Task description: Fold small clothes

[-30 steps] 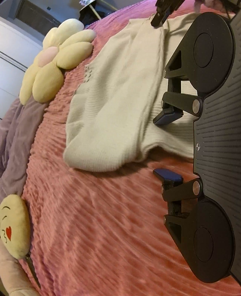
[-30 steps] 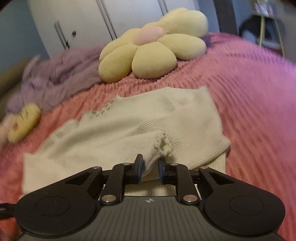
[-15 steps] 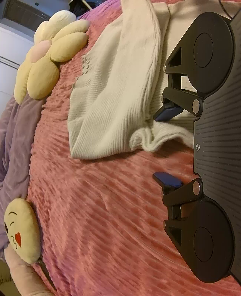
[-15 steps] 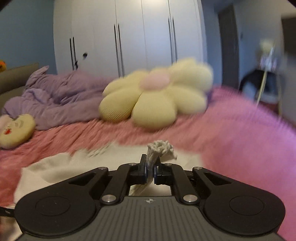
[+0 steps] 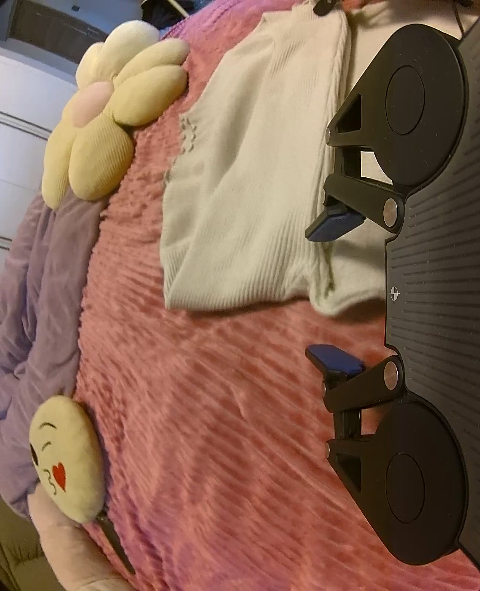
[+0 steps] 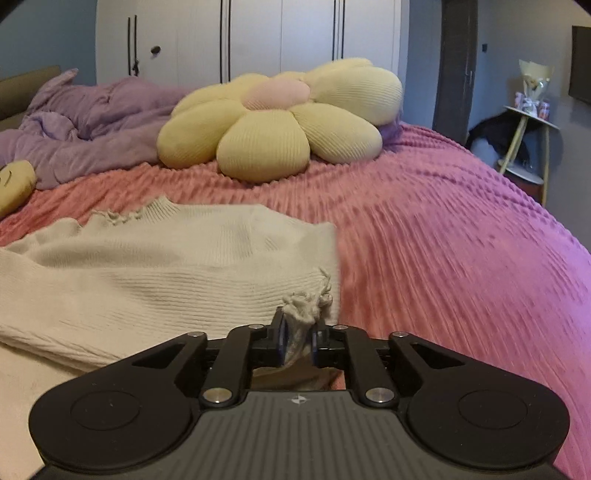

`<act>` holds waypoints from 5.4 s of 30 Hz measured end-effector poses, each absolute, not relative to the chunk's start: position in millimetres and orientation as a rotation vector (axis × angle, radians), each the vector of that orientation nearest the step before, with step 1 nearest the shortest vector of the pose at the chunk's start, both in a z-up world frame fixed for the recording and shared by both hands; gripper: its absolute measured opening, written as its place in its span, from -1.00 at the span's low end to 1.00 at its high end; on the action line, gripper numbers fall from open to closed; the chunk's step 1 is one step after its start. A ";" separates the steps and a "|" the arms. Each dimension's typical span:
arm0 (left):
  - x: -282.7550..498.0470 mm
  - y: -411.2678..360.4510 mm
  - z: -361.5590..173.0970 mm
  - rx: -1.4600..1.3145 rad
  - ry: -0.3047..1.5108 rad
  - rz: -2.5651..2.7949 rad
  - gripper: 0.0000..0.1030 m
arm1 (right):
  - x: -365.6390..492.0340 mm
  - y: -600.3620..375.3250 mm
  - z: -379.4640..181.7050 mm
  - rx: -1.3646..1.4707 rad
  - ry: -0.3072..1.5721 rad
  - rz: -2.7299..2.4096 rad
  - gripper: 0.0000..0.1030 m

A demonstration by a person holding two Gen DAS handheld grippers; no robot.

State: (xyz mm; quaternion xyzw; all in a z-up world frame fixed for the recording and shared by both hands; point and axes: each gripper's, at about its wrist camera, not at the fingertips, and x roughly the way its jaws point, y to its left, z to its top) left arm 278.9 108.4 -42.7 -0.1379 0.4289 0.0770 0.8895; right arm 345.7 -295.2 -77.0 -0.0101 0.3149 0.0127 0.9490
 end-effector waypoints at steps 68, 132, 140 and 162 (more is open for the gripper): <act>450.8 24.0 -82.9 -0.014 0.865 0.003 0.55 | 475.9 -140.5 -103.0 -0.309 0.708 0.221 -0.36; 82.8 69.7 -53.4 -0.273 1.148 -0.014 -0.28 | 95.0 -341.4 -52.1 0.093 0.961 0.214 -0.81; 79.2 77.0 -54.2 -0.293 1.165 -0.037 -0.12 | 95.9 -346.7 -58.6 0.158 1.006 0.222 -0.75; 132.2 115.5 4.1 -0.512 0.999 -0.206 -0.79 | 147.2 -354.3 -18.9 0.453 0.911 0.361 -0.88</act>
